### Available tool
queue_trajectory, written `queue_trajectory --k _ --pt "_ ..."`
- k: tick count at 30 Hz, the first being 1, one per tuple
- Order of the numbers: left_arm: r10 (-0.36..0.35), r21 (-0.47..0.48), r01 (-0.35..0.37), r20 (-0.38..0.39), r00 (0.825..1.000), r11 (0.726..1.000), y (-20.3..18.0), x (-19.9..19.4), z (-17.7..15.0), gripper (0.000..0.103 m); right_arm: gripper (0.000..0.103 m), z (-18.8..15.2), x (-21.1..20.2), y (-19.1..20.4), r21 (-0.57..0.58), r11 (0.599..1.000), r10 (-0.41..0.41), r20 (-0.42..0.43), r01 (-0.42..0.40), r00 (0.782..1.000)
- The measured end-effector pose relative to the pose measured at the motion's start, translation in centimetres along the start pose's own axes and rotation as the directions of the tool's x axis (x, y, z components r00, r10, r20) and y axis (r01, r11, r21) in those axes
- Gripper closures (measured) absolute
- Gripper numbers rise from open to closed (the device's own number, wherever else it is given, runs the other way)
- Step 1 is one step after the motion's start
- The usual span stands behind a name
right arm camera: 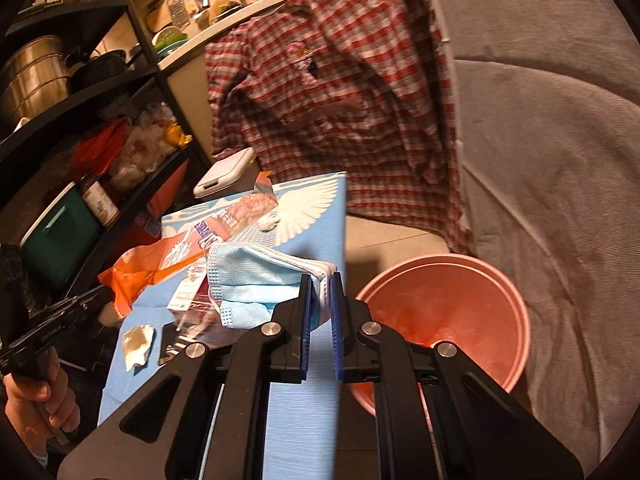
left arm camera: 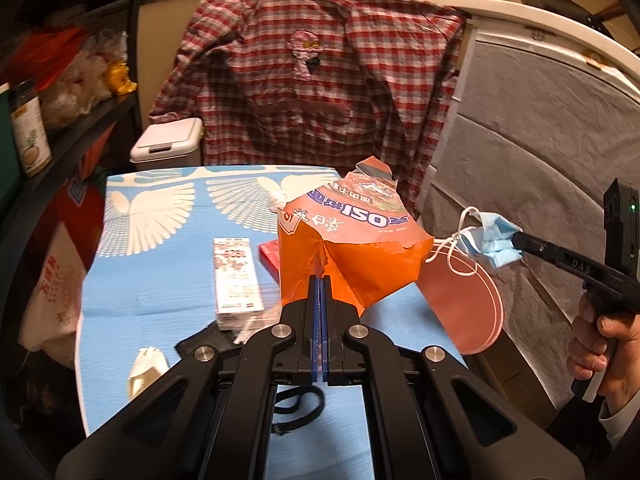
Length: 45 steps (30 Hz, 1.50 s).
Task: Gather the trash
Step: 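Carry the orange bag with the left tool while the right tool carries the mask to the bin, then open both tools over the pink bin to drop the orange bag and mask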
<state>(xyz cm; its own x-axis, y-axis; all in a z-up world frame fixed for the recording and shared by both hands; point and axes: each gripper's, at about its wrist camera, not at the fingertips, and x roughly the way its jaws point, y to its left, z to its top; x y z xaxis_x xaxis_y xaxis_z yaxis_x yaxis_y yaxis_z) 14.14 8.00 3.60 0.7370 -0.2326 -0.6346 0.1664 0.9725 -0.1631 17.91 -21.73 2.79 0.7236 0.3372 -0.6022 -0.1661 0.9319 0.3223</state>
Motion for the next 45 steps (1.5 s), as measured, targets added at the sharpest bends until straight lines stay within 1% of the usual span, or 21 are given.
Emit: queue_trajectory --k 16,24,32,38,45 --pt "-0.066 0.092 0.071 -0.053 0.996 0.993 -6.2 3.0 -0.1 0.103 0.093 0.6 -1.9 -3.8 0.028 0.993 -0.112 0.033 0.111 0.993" --pt "-0.093 0.122 0.102 -0.082 0.992 0.987 -8.9 4.7 -0.2 0.103 0.093 0.7 -2.3 -6.1 0.05 0.987 -0.155 0.029 0.153 0.988" --pt "-0.108 0.165 0.129 -0.129 0.986 0.978 -11.5 6.8 -0.8 0.103 0.093 0.6 -1.8 -7.8 0.078 0.979 -0.191 0.006 0.19 0.982" --pt "-0.106 0.199 0.139 -0.169 0.98 0.97 -13.1 8.5 -1.4 0.103 0.093 0.4 -1.3 -8.7 0.092 0.974 -0.207 -0.015 0.208 0.978" --pt "-0.101 0.215 0.144 -0.199 0.975 0.966 -14.4 10.4 -1.5 0.103 0.093 0.3 -0.5 -9.2 0.097 0.97 -0.218 -0.039 0.221 0.975"
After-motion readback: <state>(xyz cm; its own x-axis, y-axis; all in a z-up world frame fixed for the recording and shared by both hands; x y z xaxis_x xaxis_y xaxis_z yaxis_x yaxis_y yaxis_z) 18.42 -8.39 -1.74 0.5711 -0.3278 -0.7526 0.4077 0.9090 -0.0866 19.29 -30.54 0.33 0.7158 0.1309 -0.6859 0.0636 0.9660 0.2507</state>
